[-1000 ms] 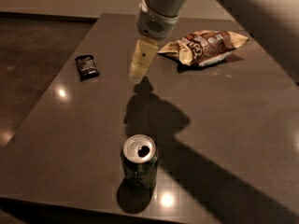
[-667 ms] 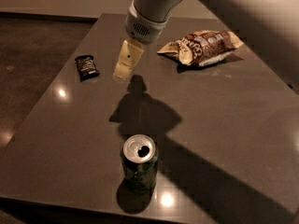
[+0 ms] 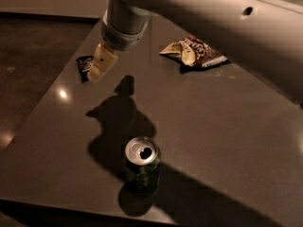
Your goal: Move rxbar chocolate near green can
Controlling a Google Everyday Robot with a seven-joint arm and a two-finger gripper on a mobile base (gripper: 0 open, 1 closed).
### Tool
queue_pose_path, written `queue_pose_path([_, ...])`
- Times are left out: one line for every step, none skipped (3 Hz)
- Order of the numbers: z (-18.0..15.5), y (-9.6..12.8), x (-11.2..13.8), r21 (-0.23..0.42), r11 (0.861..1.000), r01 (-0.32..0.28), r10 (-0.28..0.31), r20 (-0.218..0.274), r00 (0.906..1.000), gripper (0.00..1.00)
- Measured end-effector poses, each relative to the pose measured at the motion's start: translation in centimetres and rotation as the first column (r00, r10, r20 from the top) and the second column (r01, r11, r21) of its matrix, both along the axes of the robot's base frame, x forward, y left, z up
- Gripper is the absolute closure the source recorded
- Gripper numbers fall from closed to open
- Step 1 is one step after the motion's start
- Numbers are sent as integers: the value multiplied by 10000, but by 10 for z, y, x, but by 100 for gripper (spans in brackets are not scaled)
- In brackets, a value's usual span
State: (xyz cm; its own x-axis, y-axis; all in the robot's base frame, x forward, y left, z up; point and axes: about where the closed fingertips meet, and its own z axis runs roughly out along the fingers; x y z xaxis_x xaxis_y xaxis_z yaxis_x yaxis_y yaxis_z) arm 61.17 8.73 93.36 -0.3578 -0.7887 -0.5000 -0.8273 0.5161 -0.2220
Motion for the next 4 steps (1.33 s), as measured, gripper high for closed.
queue_pose_path([-2,-5,6,135,9963,854,-853,-41,9963,0])
queue_pose_path([-2,-5,5,155,9963,843,-842,-61,9964,0])
queue_pose_path([-5,-2,14,235,9921,1231,-1229,-87,9924,0])
queue_pose_path([-24,13,36,525,9808,1878,-1876,-88,9822,0])
